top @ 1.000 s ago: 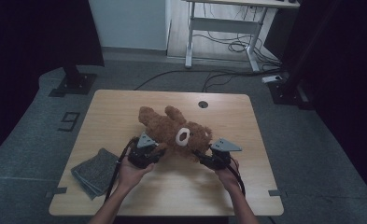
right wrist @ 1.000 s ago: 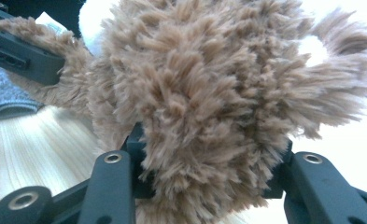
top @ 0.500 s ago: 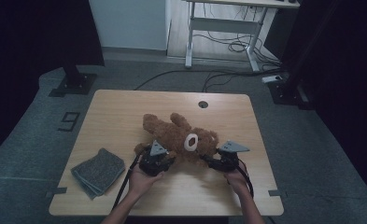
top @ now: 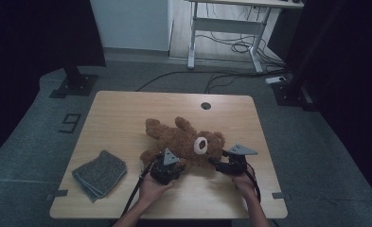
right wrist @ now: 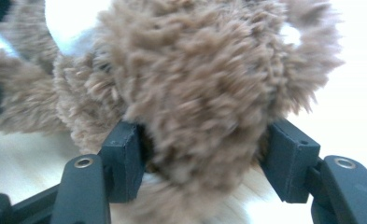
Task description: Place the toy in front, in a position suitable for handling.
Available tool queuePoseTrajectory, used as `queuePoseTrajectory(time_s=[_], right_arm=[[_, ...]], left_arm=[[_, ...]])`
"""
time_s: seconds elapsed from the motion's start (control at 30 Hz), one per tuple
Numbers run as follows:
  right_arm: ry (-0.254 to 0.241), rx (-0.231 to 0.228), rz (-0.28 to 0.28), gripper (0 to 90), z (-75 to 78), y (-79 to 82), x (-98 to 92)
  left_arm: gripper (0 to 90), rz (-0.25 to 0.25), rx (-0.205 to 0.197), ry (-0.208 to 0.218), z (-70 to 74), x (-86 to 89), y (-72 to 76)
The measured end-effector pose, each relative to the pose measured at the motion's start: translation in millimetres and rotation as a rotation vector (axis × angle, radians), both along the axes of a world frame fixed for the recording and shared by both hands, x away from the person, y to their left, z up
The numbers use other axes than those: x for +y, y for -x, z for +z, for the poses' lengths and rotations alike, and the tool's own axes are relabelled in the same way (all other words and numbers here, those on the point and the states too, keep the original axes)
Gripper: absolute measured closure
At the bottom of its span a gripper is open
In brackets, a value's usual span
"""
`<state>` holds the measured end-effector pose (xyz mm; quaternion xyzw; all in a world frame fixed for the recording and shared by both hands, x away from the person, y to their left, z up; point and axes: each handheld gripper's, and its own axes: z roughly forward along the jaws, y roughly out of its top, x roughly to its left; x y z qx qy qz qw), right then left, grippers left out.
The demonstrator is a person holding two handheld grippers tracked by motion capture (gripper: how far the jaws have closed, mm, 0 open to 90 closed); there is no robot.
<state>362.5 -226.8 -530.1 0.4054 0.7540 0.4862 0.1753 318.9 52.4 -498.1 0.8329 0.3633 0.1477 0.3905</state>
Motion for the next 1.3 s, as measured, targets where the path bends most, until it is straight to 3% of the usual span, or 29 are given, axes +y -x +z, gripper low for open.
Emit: queuePoseTrajectory(time_s=[0.1, 0.3, 0.47, 0.63, 0.73, 0.8, 1.0, 1.17, 1.3], right_arm=[[-0.008, 0.005, -0.055, 41.8, -3.7, 1.2, -3.8], [-0.021, -0.004, -0.072, 41.7, -6.1, 5.5, -4.0], [-0.038, -0.005, -0.091, 39.5, -6.7, 8.9, -4.2], [-0.044, -0.012, -0.106, 35.7, -6.6, 13.5, -3.7], [-0.059, -0.016, -0.101, 30.8, -6.0, 18.5, -1.5], [-0.059, -0.016, -0.1, 28.9, -5.9, 20.5, 1.5], [-0.019, -0.022, -0.075, 20.7, -4.1, 25.6, 13.0], [-0.002, -0.021, -0.081, 17.5, -4.3, 26.7, 17.1], [-0.004, -0.016, -0.088, 17.2, -4.1, 26.3, 17.9]], left_arm=[[71.2, 0.003, 0.021, 0.017, -3.5, -1.0, -5.2], [64.1, 0.024, 0.028, 0.029, -4.1, 3.3, -8.4], [39.8, 0.023, -0.005, 0.054, 3.8, 13.0, -3.8], [30.5, 0.034, -0.042, 0.056, 11.3, 26.5, 2.2], [26.2, 0.04, -0.05, 0.079, 16.1, 39.2, 6.4], [22.5, 0.008, -0.058, 0.106, 22.5, 53.2, 11.7], [20.1, 0.03, -0.058, 0.145, 30.8, 80.6, 17.6], [18.0, 0.048, -0.06, 0.146, 31.3, 96.6, 22.6], [18.2, 0.093, -0.071, 0.139, 31.7, 115.0, 27.0]])
